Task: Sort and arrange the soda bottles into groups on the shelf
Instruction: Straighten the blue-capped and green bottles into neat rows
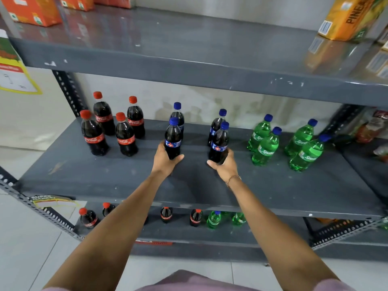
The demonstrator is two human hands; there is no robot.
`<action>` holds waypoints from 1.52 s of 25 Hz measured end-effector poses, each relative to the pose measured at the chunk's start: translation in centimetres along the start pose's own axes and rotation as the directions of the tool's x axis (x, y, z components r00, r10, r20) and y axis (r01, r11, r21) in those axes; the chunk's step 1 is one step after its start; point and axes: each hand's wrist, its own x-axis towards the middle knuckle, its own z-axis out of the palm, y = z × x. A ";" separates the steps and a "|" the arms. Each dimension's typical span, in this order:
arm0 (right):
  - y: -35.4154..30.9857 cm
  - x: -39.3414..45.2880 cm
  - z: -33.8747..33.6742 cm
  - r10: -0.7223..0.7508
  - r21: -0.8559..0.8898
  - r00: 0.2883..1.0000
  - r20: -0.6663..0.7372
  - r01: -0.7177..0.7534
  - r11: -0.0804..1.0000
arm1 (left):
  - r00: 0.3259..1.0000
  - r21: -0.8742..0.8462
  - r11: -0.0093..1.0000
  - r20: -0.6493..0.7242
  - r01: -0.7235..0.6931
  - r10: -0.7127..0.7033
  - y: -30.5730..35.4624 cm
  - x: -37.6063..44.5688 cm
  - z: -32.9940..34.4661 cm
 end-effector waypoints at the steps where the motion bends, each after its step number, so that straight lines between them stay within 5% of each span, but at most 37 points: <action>1: 0.1 0.2 -0.1 0.011 0.002 1.000 -0.003 -0.011 1.000 | 1.000 0.006 1.000 -0.014 0.012 -0.012 0.0 0.0 0.2; 12: 0.7 1.3 -0.6 -0.042 0.033 0.999 -0.007 0.042 0.999 | 0.995 0.058 0.995 -0.062 0.077 -0.073 0.0 -0.3 0.6; 15: 0.9 0.9 -1.3 -0.063 0.069 0.998 -0.006 0.063 0.996 | 0.970 0.006 0.996 -0.227 0.089 -0.086 0.3 -1.5 1.3; 18: 1.7 -0.4 -2.8 -0.116 0.084 0.961 -0.251 0.141 0.986 | 0.949 -0.069 0.994 -0.296 0.089 -0.106 1.0 -3.8 3.5; 23: 4.2 -1.0 -8.6 -0.213 -0.068 0.714 -0.667 0.226 0.972 | 0.999 -0.069 0.997 -0.048 -0.018 0.015 3.8 -5.0 8.9; 25: 5.0 0.2 -11.1 -0.152 -0.060 0.794 -0.588 0.144 0.988 | 0.999 -0.048 0.999 0.050 -0.007 0.009 5.1 -4.0 10.4; 28: 5.8 2.0 -13.7 -0.042 -0.011 0.967 -0.251 0.041 0.999 | 0.998 -0.011 1.000 0.067 -0.014 0.014 6.1 -2.6 11.9; 30: 6.3 2.8 -14.6 -0.048 0.000 0.991 -0.122 0.048 0.999 | 0.999 -0.005 1.000 0.020 -0.030 0.030 6.4 -2.4 12.8; 38: 7.1 3.6 -15.1 -0.056 0.092 0.993 -0.100 0.065 0.994 | 0.996 0.016 1.000 -0.087 0.027 -0.025 6.5 -2.6 14.0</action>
